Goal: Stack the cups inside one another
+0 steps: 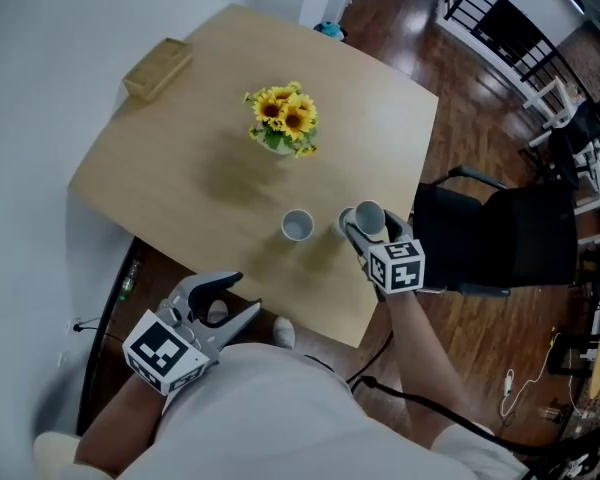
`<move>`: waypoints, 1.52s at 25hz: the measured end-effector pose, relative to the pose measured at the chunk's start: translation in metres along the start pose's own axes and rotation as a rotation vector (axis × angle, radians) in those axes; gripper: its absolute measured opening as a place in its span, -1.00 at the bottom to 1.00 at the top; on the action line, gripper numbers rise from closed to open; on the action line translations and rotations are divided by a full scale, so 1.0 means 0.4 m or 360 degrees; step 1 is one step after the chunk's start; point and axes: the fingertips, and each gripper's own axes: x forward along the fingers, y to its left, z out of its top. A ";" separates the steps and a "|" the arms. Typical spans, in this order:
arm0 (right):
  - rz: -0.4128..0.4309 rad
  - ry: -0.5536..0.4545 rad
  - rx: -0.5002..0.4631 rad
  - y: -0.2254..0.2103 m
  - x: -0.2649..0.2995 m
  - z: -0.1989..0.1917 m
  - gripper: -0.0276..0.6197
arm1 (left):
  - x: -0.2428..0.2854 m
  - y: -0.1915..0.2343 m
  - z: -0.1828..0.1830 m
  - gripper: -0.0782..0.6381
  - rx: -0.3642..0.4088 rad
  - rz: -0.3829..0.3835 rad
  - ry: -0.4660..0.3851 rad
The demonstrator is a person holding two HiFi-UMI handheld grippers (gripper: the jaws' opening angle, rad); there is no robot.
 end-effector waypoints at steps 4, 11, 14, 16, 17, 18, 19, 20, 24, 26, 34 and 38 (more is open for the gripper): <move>0.0014 0.0033 -0.0014 -0.002 0.037 -0.023 0.21 | -0.006 0.006 -0.009 -0.24 -0.0015 0.0038 0.0001; 0.0017 0.0035 -0.0003 0.008 0.068 -0.032 0.37 | -0.003 0.016 -0.007 -0.24 -0.0029 0.0082 0.0012; 0.0018 0.0004 -0.0021 0.014 0.054 -0.016 0.39 | 0.002 0.016 -0.003 -0.24 -0.0021 0.0078 0.0004; 0.0018 -0.0020 -0.0044 0.020 0.040 -0.004 0.39 | 0.005 0.017 0.000 -0.24 -0.0016 0.0081 0.0007; 0.0017 -0.0031 -0.0052 0.022 0.033 0.002 0.39 | 0.007 0.017 0.002 -0.24 -0.0012 0.0078 0.0005; 0.0013 -0.0042 -0.0055 0.026 0.024 0.008 0.39 | 0.009 0.017 0.004 -0.24 -0.0007 0.0077 0.0003; 0.0008 -0.0053 -0.0057 0.030 0.015 0.015 0.39 | 0.011 0.018 0.007 -0.24 0.0001 0.0077 0.0000; 0.0002 -0.0066 -0.0059 0.036 0.006 0.021 0.39 | 0.012 0.019 0.009 -0.24 0.0012 0.0079 -0.0005; 0.0028 -0.0113 -0.0089 0.101 -0.023 0.047 0.39 | 0.018 0.018 0.007 -0.24 0.0047 0.0056 -0.0024; 0.0072 -0.0113 -0.0117 0.160 -0.023 0.048 0.39 | 0.012 0.019 0.015 -0.24 0.0025 0.0040 -0.0054; 0.0189 0.0019 -0.0176 0.341 0.109 0.000 0.42 | -0.064 0.062 -0.004 -0.16 0.0032 0.0046 -0.0032; 0.0099 0.0106 -0.0126 0.328 0.206 -0.026 0.44 | -0.118 0.098 -0.026 -0.16 0.0025 0.0074 0.0000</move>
